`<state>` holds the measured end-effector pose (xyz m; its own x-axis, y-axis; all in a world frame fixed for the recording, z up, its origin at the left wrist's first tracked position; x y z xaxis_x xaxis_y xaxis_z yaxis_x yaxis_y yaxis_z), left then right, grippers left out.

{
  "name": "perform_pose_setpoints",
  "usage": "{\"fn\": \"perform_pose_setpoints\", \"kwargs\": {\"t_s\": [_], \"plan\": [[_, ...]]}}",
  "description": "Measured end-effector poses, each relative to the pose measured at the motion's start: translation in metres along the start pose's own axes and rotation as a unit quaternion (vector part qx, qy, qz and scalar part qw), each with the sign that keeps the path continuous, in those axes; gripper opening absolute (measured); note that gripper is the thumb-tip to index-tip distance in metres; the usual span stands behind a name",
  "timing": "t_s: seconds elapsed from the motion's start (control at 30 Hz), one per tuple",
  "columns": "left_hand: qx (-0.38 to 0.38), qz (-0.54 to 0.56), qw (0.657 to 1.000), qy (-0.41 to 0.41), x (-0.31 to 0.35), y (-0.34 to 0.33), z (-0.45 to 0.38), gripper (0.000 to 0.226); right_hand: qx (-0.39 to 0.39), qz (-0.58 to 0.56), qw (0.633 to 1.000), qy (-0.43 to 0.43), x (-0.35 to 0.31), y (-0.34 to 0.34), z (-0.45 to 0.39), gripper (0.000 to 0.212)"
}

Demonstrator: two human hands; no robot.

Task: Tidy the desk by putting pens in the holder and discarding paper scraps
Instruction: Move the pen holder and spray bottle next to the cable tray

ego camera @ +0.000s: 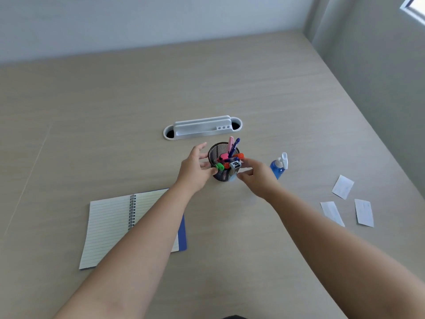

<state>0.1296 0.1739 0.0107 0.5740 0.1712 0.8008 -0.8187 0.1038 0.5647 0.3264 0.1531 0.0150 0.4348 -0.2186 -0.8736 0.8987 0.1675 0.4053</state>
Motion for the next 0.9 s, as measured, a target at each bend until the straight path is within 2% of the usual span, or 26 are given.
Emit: {"fn": "perform_pose_setpoints", "kwargs": {"t_s": [0.27,0.4,0.57,0.7,0.9], "plan": [[-0.008,-0.012,1.0,0.008,0.014,0.014,-0.056,0.082,0.028,-0.044,0.999,-0.006,-0.02,-0.003,-0.058,0.042],[-0.015,-0.007,1.0,0.011,0.016,0.018,-0.075,0.08,0.023,-0.059,0.997,-0.039,-0.021,-0.006,-0.078,0.057],[-0.01,0.018,1.0,0.015,0.014,0.018,-0.092,0.067,0.027,-0.057,0.997,-0.037,-0.024,-0.008,-0.092,0.062],[0.006,0.069,0.997,0.035,0.011,0.015,-0.098,0.058,-0.003,-0.064,0.997,-0.039,-0.022,-0.012,-0.095,0.064],[0.023,0.109,0.993,0.047,0.005,0.009,-0.085,0.058,-0.033,-0.118,0.99,-0.067,-0.011,-0.019,-0.073,0.071]]}}
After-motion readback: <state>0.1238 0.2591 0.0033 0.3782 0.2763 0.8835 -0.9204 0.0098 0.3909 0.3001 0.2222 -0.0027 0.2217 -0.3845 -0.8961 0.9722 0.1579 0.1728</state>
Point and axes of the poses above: each hand's wrist, its own z-axis away from the middle knuckle, its own y-axis out of the back of the hand, x = y × z, the point moved 3 cm from there along -z, towards the middle knuckle, and after that the axes turned 8 degrees about -z, right-handed, at the moved point
